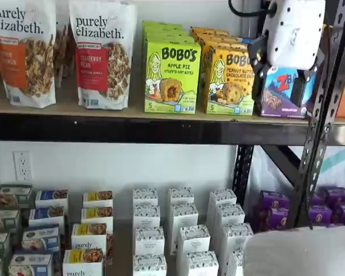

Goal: Pick the green box on the top shelf, the fourth from the left

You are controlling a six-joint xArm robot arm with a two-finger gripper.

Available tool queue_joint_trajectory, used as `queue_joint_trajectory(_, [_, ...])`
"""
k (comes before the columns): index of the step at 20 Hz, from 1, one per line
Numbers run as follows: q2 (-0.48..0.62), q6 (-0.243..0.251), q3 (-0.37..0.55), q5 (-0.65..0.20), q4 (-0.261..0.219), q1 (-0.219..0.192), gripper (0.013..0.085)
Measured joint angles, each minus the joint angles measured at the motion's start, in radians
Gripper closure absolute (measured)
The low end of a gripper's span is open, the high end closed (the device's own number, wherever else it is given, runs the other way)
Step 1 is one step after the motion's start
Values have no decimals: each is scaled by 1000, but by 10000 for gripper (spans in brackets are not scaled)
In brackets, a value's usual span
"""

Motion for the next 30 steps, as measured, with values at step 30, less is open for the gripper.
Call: queue_joint_trajectory(30, [151,72,-78,-70,7,72,130])
